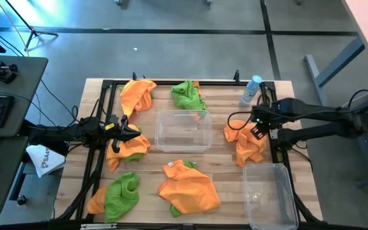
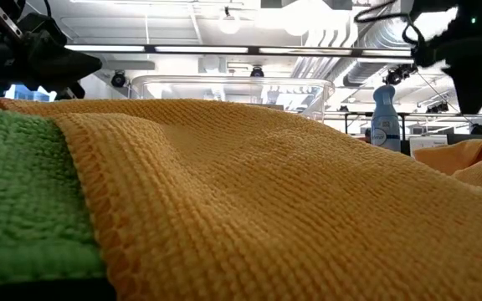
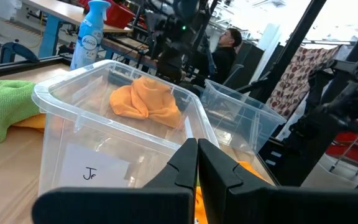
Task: Sort microfiber towel by color & place in baskets
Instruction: Put the yellow microfiber cloth into the top transparent bin
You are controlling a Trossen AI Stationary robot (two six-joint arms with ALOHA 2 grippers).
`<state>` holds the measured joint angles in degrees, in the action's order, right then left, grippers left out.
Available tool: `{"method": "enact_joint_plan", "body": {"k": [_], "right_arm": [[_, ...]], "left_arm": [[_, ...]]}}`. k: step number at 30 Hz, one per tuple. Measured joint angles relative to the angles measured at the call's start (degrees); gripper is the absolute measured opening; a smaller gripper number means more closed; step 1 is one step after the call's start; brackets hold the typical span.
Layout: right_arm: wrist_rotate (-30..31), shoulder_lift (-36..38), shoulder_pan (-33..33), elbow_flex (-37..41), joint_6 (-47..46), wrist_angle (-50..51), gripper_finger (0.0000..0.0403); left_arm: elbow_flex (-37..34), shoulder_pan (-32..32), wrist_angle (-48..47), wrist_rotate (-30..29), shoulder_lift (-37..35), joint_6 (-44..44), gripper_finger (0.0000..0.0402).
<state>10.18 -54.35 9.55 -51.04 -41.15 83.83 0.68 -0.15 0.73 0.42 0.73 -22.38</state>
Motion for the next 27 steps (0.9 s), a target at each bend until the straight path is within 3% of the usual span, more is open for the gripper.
{"method": "enact_joint_plan", "body": {"k": [6,16,27], "right_arm": [[-4.47,-0.03,2.57,7.11,8.35,-8.24,0.0197],[-10.31,-0.46,3.4,8.41,15.23,-12.45,0.0197],[-10.03,-0.46,3.4,13.79,18.19,-16.76,0.0192]], "left_arm": [[0.0,-0.02,0.0,-0.01,0.01,0.0,0.0],[0.0,0.0,0.0,0.01,0.0,-0.01,0.0],[0.0,0.0,0.0,0.01,0.0,0.01,0.0]]}}
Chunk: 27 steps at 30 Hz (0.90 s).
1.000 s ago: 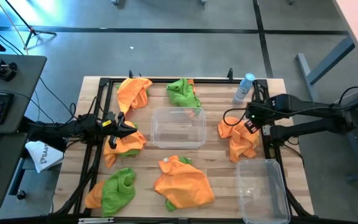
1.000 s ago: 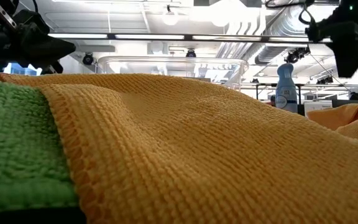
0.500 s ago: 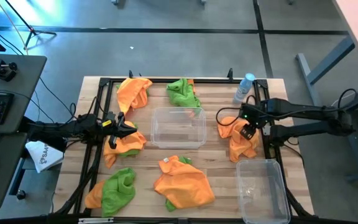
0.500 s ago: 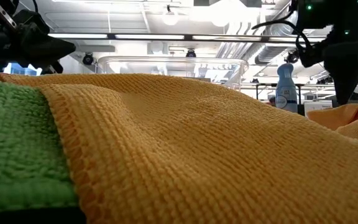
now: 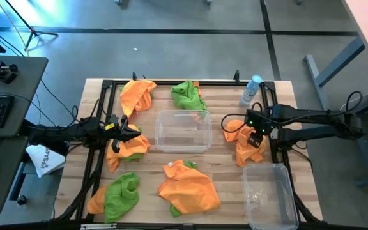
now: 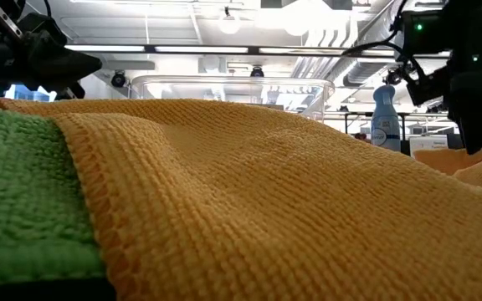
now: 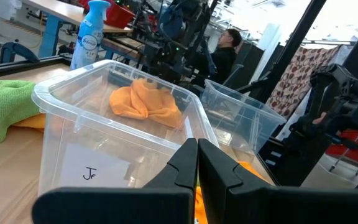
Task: Sort microfiber towel by color & place in baskets
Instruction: Put the yellow microfiber cloth into the top transparent bin
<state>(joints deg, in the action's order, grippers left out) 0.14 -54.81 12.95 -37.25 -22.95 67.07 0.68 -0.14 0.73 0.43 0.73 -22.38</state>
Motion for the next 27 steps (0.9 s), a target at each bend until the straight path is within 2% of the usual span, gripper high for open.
{"method": "enact_joint_plan", "body": {"k": [4,10,14,17,27], "right_arm": [[-1.09,-0.01,0.0,1.66,-0.78,-1.44,0.0149],[-1.49,0.11,0.0,1.72,-1.57,-0.74,0.0016],[-2.87,0.11,-0.01,-1.56,-2.68,3.1,0.0023],[-2.26,0.11,-0.15,-6.61,-2.71,8.27,0.001],[6.62,0.2,-0.46,-31.65,-4.06,15.64,0.0003]], "left_arm": [[-0.01,-0.01,0.0,0.0,0.0,-0.01,0.0],[0.01,0.0,0.0,0.0,0.0,0.0,0.0],[0.01,0.0,0.0,0.0,0.0,0.0,0.0],[-0.01,-0.02,0.0,0.0,0.0,-0.02,0.0],[0.01,-0.02,0.0,0.0,0.0,0.0,0.0]]}}
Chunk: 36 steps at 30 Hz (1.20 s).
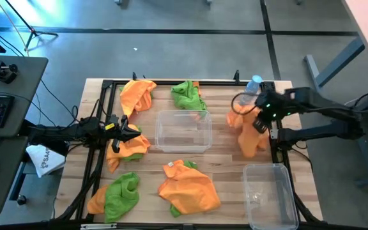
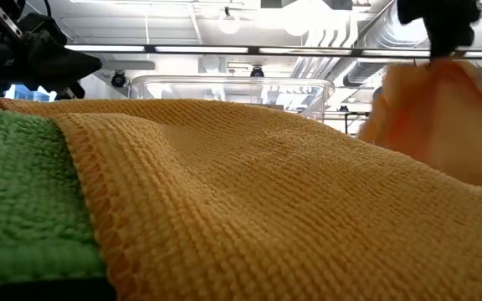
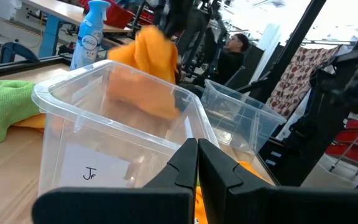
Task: Sort microfiber towel by color & place in baskets
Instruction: Put the yellow microfiber cloth into the top transparent bin
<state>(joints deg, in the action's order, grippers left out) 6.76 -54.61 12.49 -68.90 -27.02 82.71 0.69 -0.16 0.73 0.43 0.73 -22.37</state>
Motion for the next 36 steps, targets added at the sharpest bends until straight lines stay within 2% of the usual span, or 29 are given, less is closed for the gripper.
{"method": "enact_joint_plan", "body": {"k": [4,9,36], "right_arm": [[2.15,0.0,0.0,-7.18,0.03,0.72,0.0003],[2.23,0.0,0.0,-11.22,0.19,0.84,0.0002],[1.78,-0.2,0.0,-11.52,-0.97,1.8,0.0017]], "left_arm": [[-0.01,0.02,0.0,0.0,0.0,0.0,0.0],[0.0,0.02,0.0,0.0,0.0,0.0,0.0],[-0.01,0.02,0.0,-0.01,0.0,0.0,0.0]]}}
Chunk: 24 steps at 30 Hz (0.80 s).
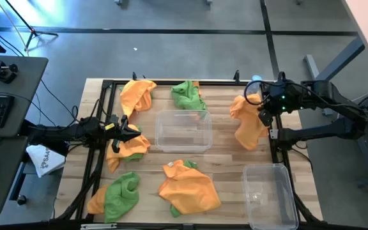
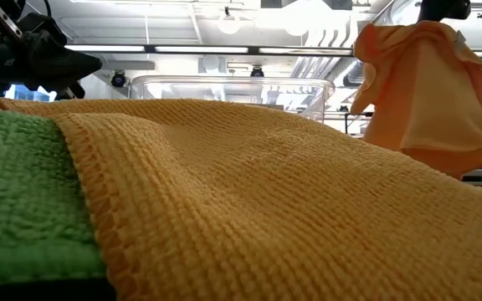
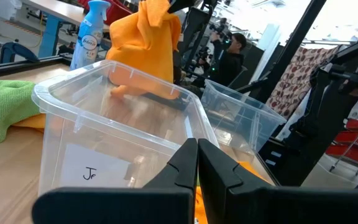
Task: Sort microfiber towel by color & place in baskets
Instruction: Put the yellow microfiber cloth into the top transparent bin
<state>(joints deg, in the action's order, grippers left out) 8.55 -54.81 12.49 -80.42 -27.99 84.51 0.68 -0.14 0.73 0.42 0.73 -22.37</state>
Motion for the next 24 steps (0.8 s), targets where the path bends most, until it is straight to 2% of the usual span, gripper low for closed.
{"method": "enact_joint_plan", "body": {"k": [4,14,24], "right_arm": [[-0.01,0.0,0.0,0.02,-0.37,0.72,0.003],[0.47,-1.19,0.0,0.02,-0.67,1.09,0.0099],[0.17,-6.44,0.0,1.28,2.27,0.24,0.0106]], "left_arm": [[0.01,0.0,0.0,0.01,0.0,0.0,0.0],[-0.01,-0.02,0.0,0.01,0.0,-0.02,0.0],[0.01,-0.01,0.0,0.0,0.0,0.0,0.0]]}}
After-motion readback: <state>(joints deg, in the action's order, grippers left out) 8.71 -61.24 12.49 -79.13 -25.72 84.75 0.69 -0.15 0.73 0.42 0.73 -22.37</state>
